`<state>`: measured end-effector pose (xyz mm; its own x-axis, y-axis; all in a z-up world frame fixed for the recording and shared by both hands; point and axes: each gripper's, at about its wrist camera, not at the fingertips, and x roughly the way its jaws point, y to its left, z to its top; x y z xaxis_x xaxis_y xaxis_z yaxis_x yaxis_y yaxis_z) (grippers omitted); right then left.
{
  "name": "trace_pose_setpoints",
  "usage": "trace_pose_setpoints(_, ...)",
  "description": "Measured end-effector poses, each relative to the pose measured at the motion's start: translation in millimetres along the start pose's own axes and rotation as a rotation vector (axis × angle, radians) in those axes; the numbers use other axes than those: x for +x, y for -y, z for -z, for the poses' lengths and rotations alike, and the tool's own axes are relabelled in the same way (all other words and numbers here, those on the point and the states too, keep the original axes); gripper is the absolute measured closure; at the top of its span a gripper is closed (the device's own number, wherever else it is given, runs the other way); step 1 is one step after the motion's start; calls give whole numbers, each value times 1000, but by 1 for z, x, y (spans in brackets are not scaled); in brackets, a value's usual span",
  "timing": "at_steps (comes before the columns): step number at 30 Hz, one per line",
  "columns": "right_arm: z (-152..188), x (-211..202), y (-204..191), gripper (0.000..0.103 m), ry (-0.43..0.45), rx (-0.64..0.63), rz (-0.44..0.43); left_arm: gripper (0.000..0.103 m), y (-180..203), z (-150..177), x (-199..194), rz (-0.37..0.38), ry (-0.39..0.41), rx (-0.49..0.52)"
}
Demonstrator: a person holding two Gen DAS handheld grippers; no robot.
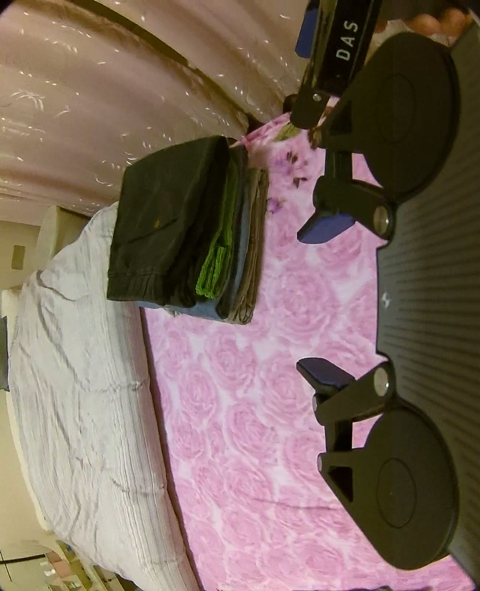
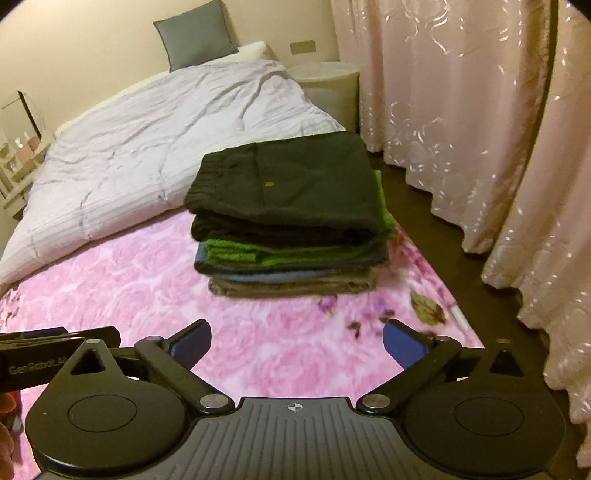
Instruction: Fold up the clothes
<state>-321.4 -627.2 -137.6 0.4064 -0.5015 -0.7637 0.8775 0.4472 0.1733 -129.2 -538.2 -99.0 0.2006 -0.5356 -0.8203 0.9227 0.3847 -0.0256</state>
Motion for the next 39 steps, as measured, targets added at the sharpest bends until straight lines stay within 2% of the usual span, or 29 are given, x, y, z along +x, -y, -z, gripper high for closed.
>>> trace_pose_setpoints(4, -1, -28, -21, 1, -17, -31, 16, 31, -5, 5, -35, -29, 26, 21)
trace_pose_setpoints(6, -2, -37, -26, 1, -13, -35, 25, 23, -7, 7, -51, -44, 46, 34)
trace_pose_setpoints(12, -8, -60, -37, 1, 6, -39, 45, 22, -12, 6, -65, -65, 40, 15)
trace_pose_setpoints(29, -5, -20, -2, 1, -77, -25, 84, 22, 31, 10, -16, -47, -78, 76)
trace_pose_setpoints(39, -16, 9, 6, 1, -128, -40, 68, 22, 36, -5, 9, -71, -101, 69)
